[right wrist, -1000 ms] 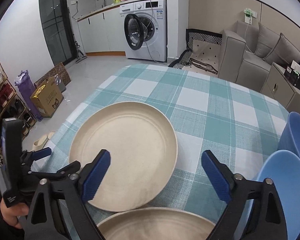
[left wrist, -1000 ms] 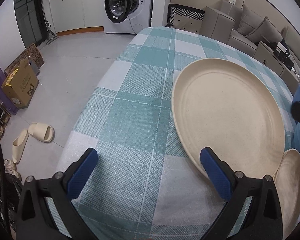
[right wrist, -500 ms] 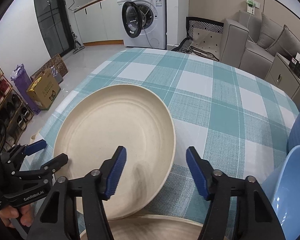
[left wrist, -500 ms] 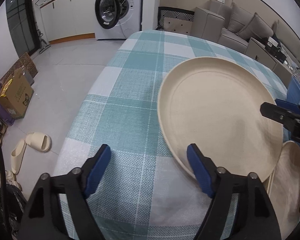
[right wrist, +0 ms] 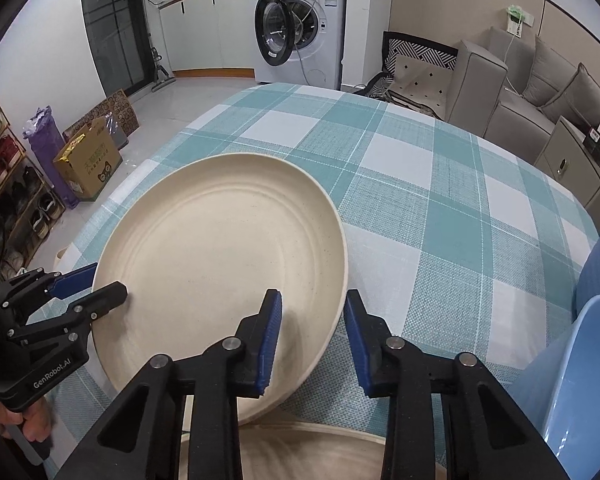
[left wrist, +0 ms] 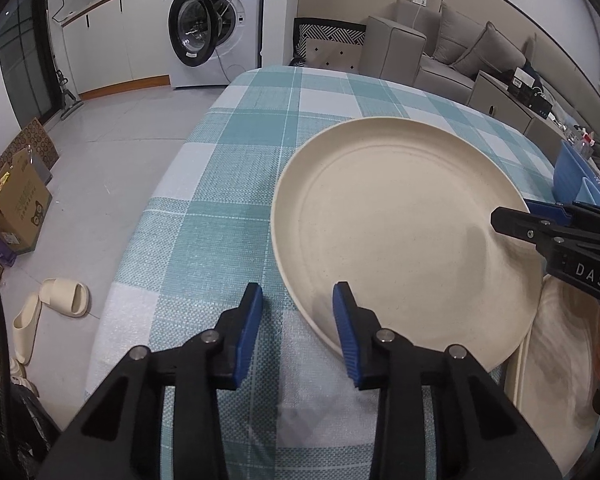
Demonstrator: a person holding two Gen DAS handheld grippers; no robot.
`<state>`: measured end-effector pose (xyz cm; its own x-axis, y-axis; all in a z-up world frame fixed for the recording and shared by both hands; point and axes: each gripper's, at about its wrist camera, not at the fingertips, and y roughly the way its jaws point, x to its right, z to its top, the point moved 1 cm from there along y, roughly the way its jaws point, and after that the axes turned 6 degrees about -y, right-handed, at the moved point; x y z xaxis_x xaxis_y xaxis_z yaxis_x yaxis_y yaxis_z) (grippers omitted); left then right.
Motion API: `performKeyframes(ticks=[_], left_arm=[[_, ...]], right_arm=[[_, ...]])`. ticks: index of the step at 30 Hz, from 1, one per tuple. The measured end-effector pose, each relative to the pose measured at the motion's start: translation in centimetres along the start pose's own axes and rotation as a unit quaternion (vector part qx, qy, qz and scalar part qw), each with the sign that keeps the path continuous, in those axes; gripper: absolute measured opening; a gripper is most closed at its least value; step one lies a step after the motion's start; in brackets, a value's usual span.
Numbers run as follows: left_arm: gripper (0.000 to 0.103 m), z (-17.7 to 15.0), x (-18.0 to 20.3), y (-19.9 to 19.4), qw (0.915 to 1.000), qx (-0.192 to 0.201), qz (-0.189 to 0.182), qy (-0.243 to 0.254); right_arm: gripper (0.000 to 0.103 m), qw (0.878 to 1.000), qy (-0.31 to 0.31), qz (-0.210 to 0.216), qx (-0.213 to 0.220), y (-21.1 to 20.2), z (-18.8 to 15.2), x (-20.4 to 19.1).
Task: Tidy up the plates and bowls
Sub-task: 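Close both grippers on opposite sides of the cream plate rim, then lift the cream plate with both grippers and carry it over the plate stack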
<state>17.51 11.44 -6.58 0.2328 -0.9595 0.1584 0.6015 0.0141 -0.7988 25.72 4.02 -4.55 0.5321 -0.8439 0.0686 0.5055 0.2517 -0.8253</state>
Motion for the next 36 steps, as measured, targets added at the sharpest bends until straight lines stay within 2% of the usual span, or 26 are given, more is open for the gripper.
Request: performKeyframes(ticks=[3,5,16,22,30,33,36], left_arm=[[0.025,-0.1,0.1,-0.1,1.0,-0.002,-0.007,0.0],[0.024,-0.1,0.2,-0.1,1.0,-0.001,-0.007,0.0],[0.024,0.1,0.4,-1.7,0.9996,0.02,-0.019,-0.005],[0.024,0.0,0.2,-0.9,0.9999,0.005,-0.006,-0.008],[0.026,-0.2,0.1,-0.2,1.0,-0.002,0.003,-0.005],[0.025,-0.2,0.3,-0.3,1.0,0.0,-0.006,-0.003],[0.025,-0.3,0.3,-0.2,1.0,0.001,0.004,0.001]], right_arm=[[0.031,1.0,-0.003,-0.004,0.003,-0.2,-0.1,-0.3],[0.03,1.0,-0.005,-0.004,0.004,-0.4,0.0,-0.4],[0.03,1.0,-0.012,-0.002,0.023,-1.9,-0.1,-0.9],[0.03,0.999,-0.007,-0.034,0.014,-1.3,-0.1,-0.4],[0.03,1.0,0.004,0.003,-0.013,0.7,-0.5,-0.2],[0.03,1.0,-0.007,-0.005,-0.006,0.6,-0.4,-0.9],[0.03,1.0,-0.015,-0.011,0.003,0.1,-0.4,-1.2]])
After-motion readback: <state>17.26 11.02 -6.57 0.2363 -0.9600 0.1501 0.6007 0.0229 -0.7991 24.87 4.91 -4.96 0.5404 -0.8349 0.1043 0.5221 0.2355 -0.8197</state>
